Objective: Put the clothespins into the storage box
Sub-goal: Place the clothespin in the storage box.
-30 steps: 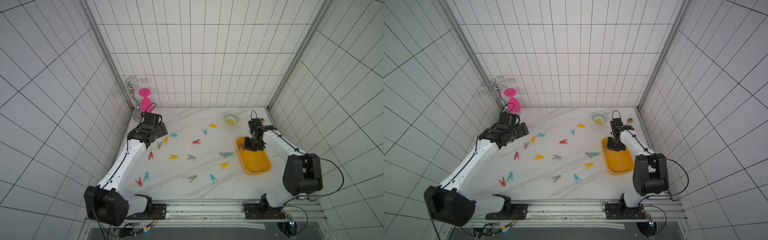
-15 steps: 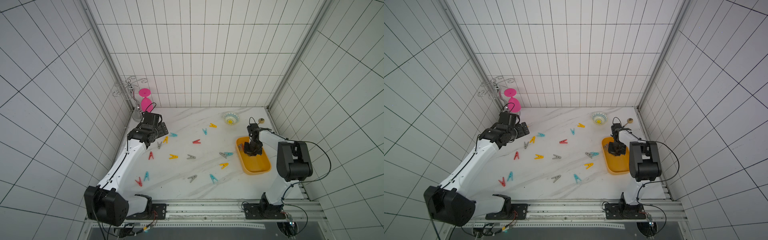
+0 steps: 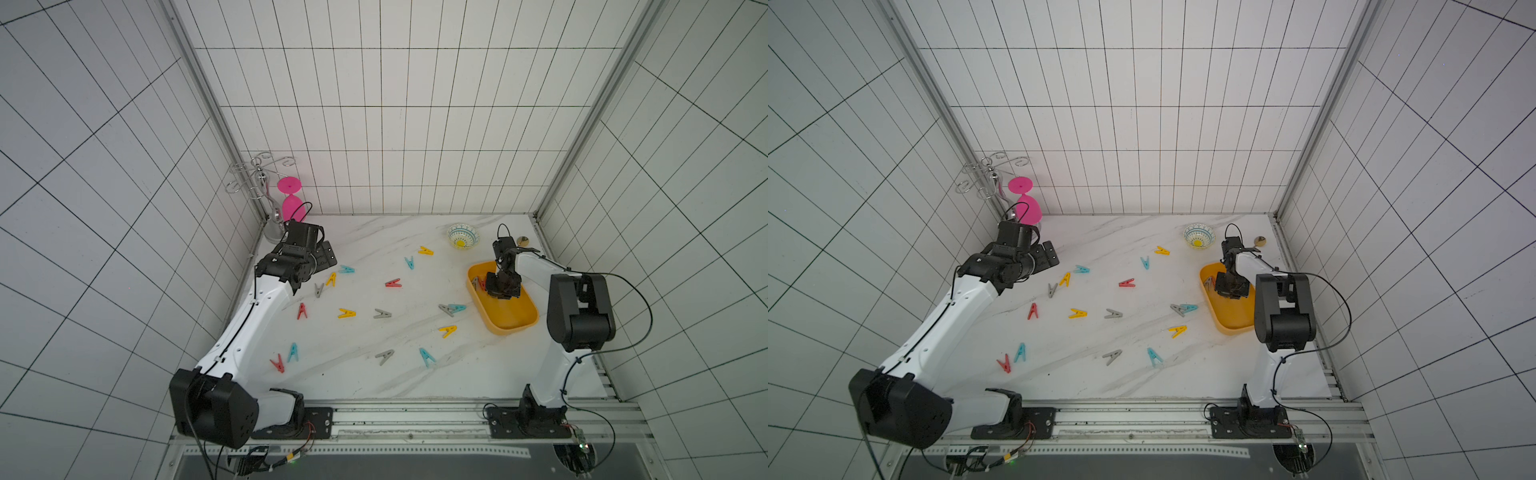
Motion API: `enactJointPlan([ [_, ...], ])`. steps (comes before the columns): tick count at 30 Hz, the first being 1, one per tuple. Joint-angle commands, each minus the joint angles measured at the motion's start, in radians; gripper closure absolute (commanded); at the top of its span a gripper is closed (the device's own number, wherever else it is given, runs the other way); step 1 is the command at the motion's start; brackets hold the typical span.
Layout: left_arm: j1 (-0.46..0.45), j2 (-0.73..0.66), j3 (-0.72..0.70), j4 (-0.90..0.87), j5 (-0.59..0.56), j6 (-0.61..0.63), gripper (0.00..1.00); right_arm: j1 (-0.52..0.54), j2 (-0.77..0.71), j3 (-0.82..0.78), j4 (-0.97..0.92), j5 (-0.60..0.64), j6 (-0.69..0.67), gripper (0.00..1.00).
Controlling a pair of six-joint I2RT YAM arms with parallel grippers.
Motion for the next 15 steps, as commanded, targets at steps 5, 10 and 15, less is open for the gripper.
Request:
enactJointPlan([
  [5,0.001,-0.019,0.014,-0.01,-0.016,0.009,0.01,0.0,-0.041,0.013,0.029,-0.004,0.0,0.75],
  [10,0.001,-0.029,0.008,-0.018,-0.017,0.009,0.02,0.016,-0.177,-0.028,-0.003,0.0,0.0,0.71],
  [15,0.001,-0.039,0.003,-0.028,-0.026,0.009,0.01,0.072,-0.289,-0.053,-0.049,0.001,-0.002,0.67],
])
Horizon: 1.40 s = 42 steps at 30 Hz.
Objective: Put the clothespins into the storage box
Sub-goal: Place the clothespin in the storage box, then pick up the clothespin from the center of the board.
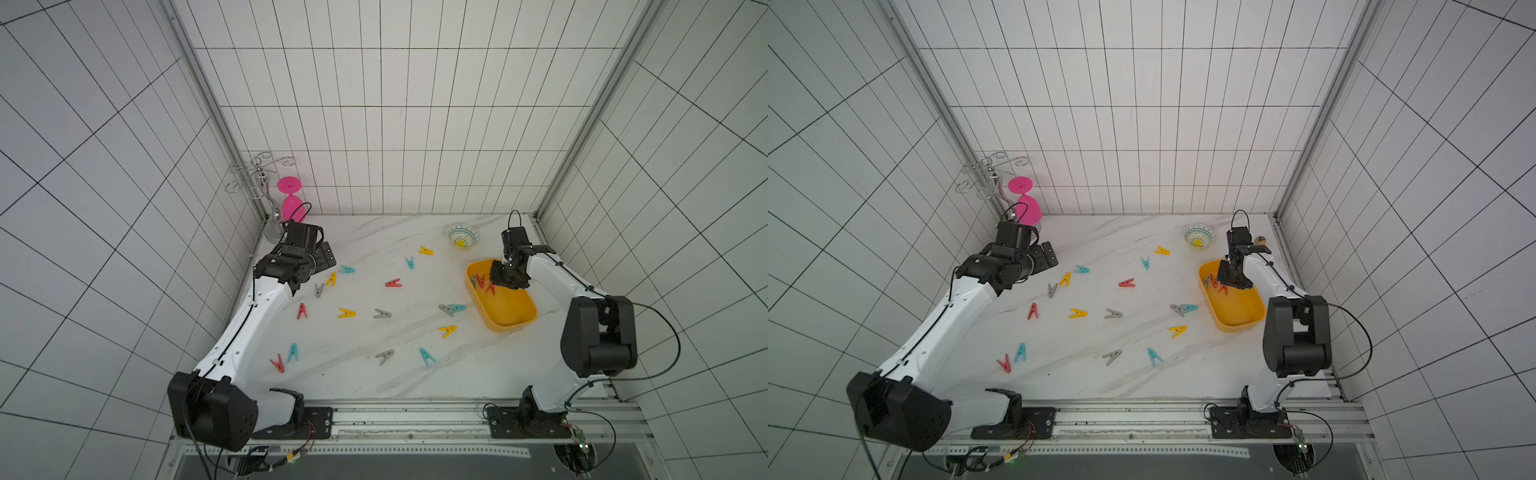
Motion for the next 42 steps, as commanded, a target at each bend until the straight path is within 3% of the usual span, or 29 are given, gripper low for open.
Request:
enactJointPlan([
  [1,0.001,-0.026,0.003,-0.011,-0.017,0.009,0.01,0.068,-0.063,-0.043,-0.072,0.003,-0.009,0.66],
  [8,0.001,-0.037,-0.029,-0.014,-0.022,0.009,0.01,0.319,-0.148,-0.141,-0.069,0.009,-0.002,0.65],
  [14,0.001,-0.035,-0.038,-0.015,-0.015,0.006,0.01,0.431,-0.091,-0.22,0.016,0.007,0.033,0.68],
  [22,0.001,-0.036,-0.034,-0.02,-0.012,0.009,0.01,0.485,0.053,-0.214,0.104,0.031,0.04,0.68],
  [33,0.001,-0.043,-0.026,-0.027,-0.026,0.022,0.01,0.498,0.136,-0.193,0.149,0.031,0.04,0.72],
  [42,0.001,-0.03,-0.015,-0.026,-0.022,0.02,0.01,0.522,0.168,-0.148,0.16,0.002,0.023,0.86],
])
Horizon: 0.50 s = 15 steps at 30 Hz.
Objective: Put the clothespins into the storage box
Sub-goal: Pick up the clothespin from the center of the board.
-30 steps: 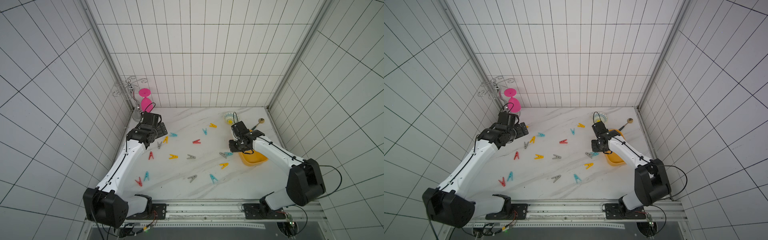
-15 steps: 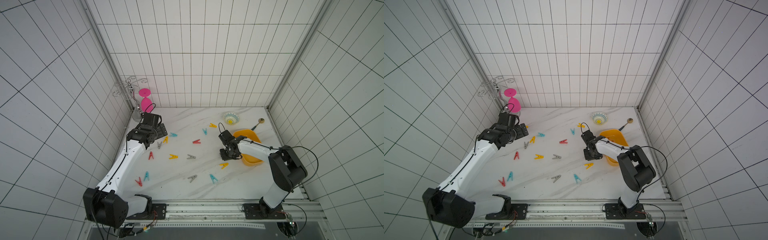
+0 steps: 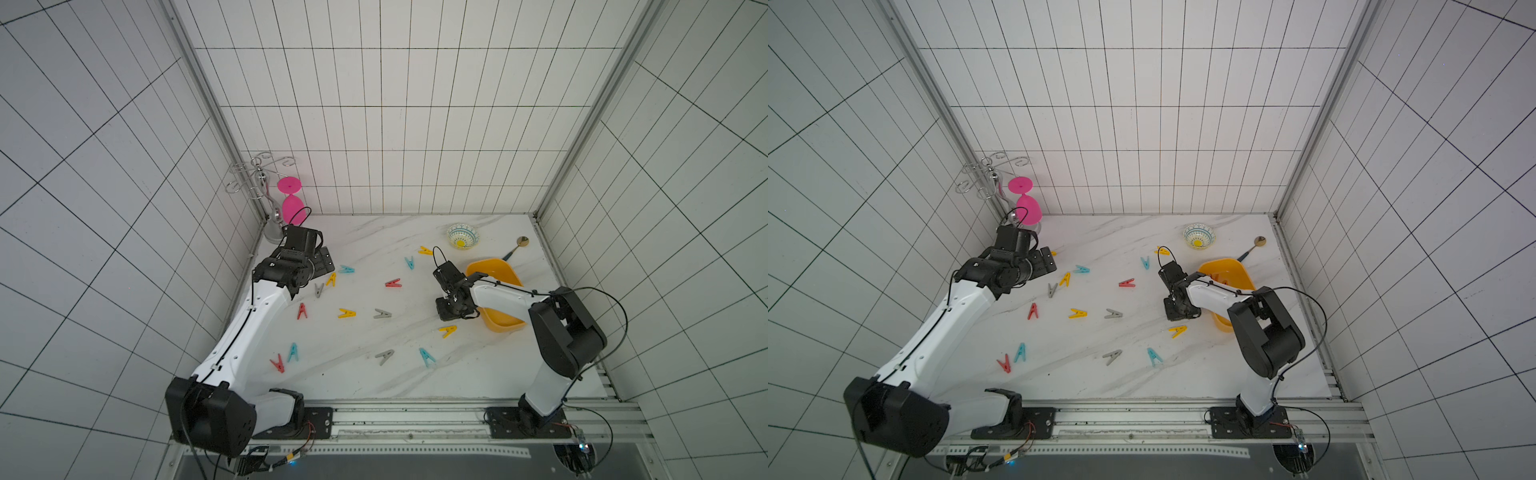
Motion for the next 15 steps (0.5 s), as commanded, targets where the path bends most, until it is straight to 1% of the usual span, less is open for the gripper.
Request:
enactJointPlan([
  [1,0.001,-0.006,0.015,0.001,-0.011,0.009,0.01,0.021,0.051,0.038,0.014,-0.01,-0.007,0.87],
  [3,0.001,-0.004,0.016,0.002,-0.013,0.009,0.01,0.026,0.062,0.057,0.015,-0.022,-0.009,0.9],
  [8,0.001,-0.001,0.02,-0.002,-0.019,0.012,0.01,0.037,0.063,0.112,0.013,-0.054,-0.01,0.92],
  [11,0.001,0.002,0.027,-0.004,-0.019,0.012,0.01,0.039,0.03,0.146,-0.002,-0.067,-0.01,0.92],
  [15,0.001,0.009,0.045,-0.011,-0.022,0.015,0.01,0.012,-0.056,0.191,-0.072,-0.022,-0.018,0.92],
])
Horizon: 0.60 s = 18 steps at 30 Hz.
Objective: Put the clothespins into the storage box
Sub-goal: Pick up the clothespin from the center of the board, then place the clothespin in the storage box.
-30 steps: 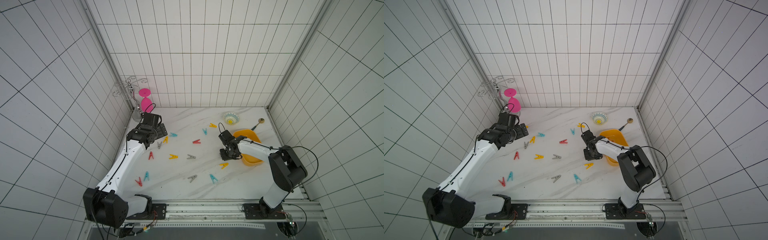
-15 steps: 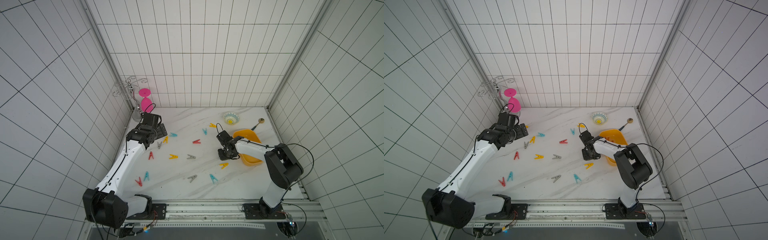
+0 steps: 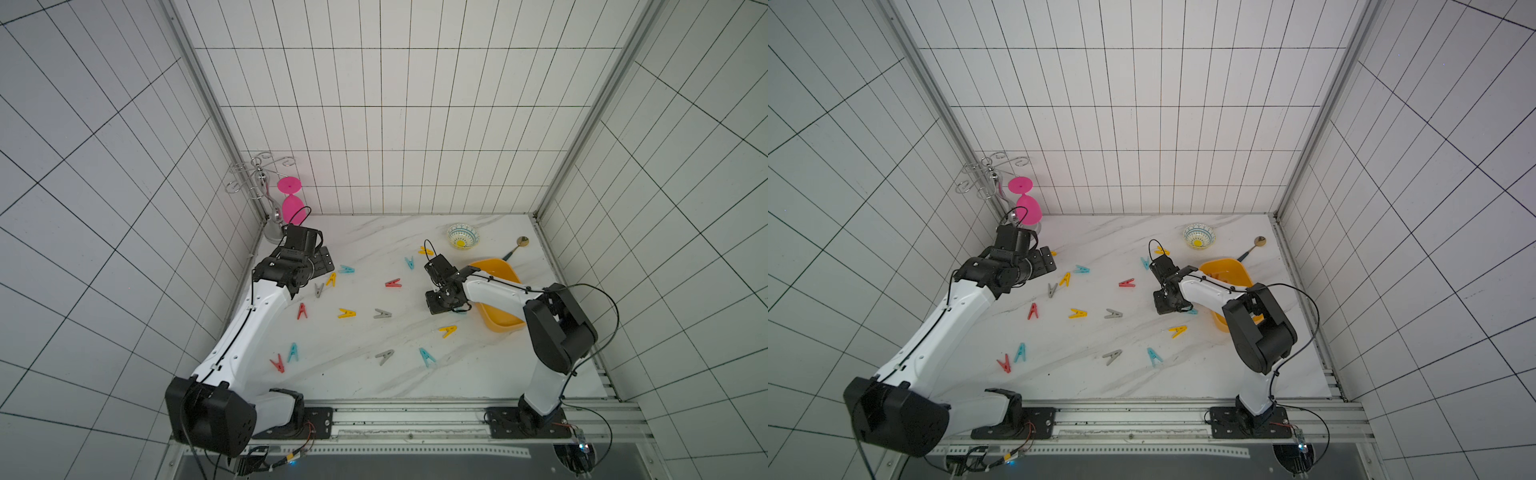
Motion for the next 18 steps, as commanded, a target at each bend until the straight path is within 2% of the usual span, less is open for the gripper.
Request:
enactJointPlan([
  [1,0.001,0.007,0.038,-0.004,-0.013,0.014,0.01,-0.033,-0.107,0.074,-0.077,0.023,-0.013,0.92],
  [4,0.001,0.016,0.045,-0.003,-0.003,0.011,0.01,-0.115,-0.195,0.065,-0.12,0.014,-0.001,0.92],
  [10,0.001,0.028,0.058,0.001,0.016,0.01,0.01,-0.366,-0.298,-0.011,-0.176,-0.021,0.012,0.92],
  [14,0.001,0.03,0.061,0.005,0.023,0.011,0.01,-0.493,-0.283,-0.059,-0.176,-0.009,-0.002,0.92],
  [18,0.0,0.037,0.063,0.006,0.031,0.012,0.01,-0.564,-0.217,-0.071,-0.156,-0.019,-0.022,0.91],
])
